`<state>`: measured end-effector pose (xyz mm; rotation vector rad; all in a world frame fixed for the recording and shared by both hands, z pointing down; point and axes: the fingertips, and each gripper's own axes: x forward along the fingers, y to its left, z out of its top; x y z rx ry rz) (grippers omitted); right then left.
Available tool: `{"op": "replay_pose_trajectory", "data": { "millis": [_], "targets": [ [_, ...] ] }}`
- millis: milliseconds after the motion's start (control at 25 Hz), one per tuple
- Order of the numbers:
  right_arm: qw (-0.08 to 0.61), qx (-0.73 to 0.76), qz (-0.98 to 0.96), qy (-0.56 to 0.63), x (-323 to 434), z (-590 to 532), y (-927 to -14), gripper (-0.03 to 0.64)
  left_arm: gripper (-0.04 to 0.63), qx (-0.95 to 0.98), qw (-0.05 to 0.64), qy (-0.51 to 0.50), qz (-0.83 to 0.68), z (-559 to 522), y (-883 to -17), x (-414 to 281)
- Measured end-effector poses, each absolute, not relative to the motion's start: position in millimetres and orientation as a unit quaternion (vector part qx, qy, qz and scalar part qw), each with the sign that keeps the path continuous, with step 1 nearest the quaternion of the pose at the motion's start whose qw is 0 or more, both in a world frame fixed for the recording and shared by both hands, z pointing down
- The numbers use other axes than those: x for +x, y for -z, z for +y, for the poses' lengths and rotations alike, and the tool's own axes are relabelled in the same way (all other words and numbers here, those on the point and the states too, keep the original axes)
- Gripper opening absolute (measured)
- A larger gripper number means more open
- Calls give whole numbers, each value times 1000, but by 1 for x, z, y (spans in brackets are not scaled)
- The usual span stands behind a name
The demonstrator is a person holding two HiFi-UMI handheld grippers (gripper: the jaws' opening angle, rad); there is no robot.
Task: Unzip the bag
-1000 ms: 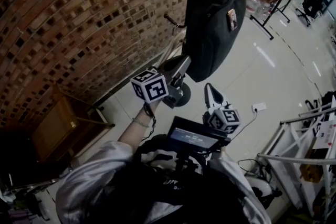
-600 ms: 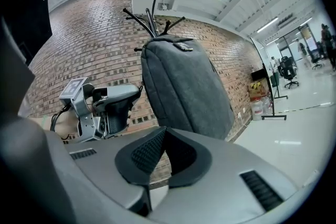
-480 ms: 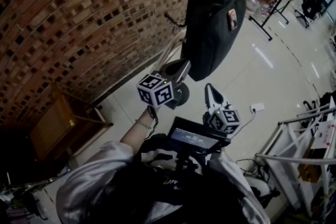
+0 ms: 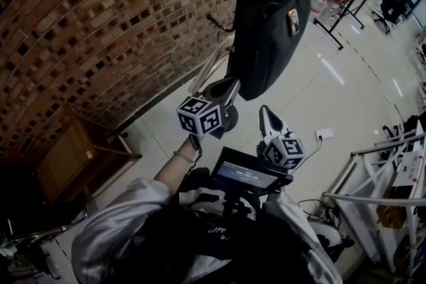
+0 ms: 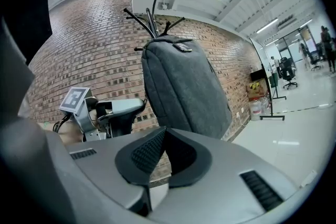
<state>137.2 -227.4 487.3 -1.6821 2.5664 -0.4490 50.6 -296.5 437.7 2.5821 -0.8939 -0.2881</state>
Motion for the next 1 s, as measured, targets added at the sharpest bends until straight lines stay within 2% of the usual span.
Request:
{"op": "replay_pose_trajectory", "data": {
  "millis": [1000],
  "targets": [
    [15, -545, 825, 146, 141, -223, -489, -12, 9, 919, 203, 39, -336, -301, -495, 63]
  ]
}}
